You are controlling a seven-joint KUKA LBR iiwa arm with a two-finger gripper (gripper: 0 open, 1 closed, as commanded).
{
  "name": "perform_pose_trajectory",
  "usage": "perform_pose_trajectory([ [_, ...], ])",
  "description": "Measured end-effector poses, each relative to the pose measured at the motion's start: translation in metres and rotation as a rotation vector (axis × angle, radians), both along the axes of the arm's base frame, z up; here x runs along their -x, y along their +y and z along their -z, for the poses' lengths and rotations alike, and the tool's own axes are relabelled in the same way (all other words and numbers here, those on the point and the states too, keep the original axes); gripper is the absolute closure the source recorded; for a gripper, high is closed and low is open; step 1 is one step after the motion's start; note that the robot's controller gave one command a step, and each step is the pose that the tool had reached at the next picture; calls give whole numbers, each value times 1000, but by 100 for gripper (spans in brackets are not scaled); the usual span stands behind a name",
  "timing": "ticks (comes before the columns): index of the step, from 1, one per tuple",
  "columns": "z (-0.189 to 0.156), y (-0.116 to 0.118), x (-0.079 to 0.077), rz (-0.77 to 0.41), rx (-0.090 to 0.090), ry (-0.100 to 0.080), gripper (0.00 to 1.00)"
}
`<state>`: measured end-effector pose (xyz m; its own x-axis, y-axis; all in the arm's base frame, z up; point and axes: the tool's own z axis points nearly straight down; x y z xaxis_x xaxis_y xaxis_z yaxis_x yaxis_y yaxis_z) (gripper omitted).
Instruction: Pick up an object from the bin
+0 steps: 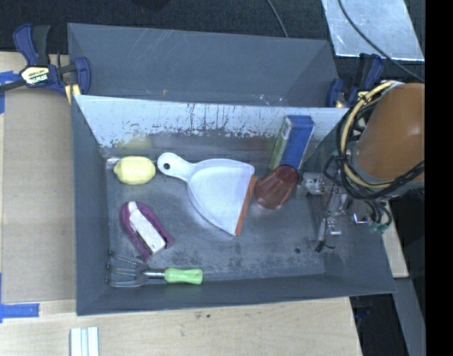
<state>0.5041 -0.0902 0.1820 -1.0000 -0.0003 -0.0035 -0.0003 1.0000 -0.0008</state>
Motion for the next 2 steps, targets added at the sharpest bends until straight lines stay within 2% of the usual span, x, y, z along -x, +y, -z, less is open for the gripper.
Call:
perform_pose_trajectory([
  [1, 110, 77, 1, -477, -1, 3, 0],
  [2, 60, 84, 11, -490, 3, -4, 0],
])
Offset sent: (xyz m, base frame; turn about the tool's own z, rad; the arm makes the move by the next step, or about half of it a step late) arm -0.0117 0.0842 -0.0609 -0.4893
